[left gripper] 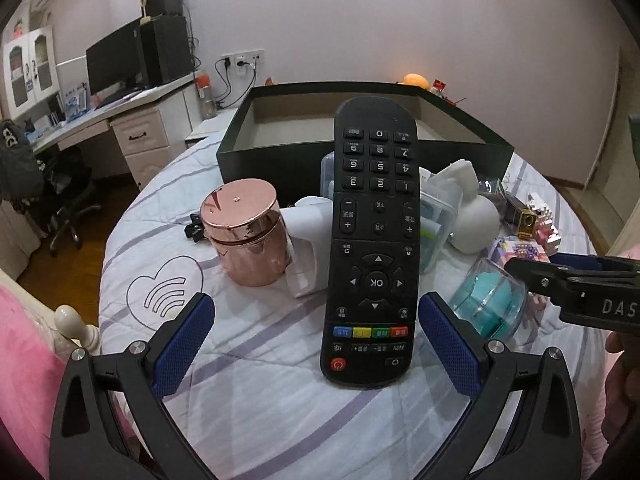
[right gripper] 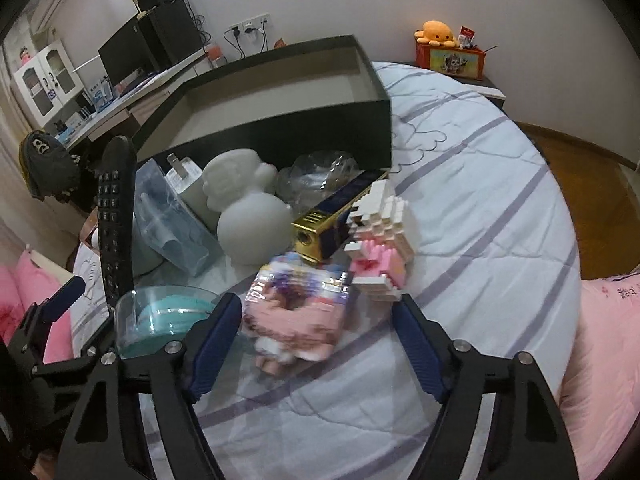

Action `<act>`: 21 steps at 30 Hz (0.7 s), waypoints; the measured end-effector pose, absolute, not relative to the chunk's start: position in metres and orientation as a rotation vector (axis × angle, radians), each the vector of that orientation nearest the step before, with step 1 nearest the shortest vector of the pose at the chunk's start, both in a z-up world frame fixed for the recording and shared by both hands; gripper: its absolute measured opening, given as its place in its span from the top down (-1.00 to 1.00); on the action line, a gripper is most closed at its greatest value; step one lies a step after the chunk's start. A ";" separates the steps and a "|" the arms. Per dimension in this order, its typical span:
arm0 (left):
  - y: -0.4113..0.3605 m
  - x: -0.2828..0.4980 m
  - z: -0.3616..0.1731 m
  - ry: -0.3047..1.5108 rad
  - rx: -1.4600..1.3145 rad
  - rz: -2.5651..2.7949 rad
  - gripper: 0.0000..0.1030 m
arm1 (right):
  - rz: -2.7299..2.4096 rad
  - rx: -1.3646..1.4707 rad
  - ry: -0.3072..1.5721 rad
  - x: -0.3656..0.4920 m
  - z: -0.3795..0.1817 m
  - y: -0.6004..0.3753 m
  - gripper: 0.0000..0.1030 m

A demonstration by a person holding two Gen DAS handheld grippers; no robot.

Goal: Organize rigid objects
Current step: 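Move the left tool to the black remote while the right tool approaches the pink block donut, then close the left tool on the black remote while the right tool grasps the pink block donut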

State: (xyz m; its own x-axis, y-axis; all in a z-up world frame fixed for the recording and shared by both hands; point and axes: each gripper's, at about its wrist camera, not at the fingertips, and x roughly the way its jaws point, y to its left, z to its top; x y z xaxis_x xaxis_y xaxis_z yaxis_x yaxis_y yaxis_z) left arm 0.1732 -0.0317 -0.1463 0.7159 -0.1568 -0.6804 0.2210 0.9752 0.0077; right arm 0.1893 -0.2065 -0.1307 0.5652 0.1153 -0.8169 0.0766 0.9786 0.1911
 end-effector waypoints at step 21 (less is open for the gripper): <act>-0.026 0.195 -0.159 0.844 -0.039 -0.219 -0.17 | 0.004 0.102 0.937 0.188 -0.140 -0.196 -0.37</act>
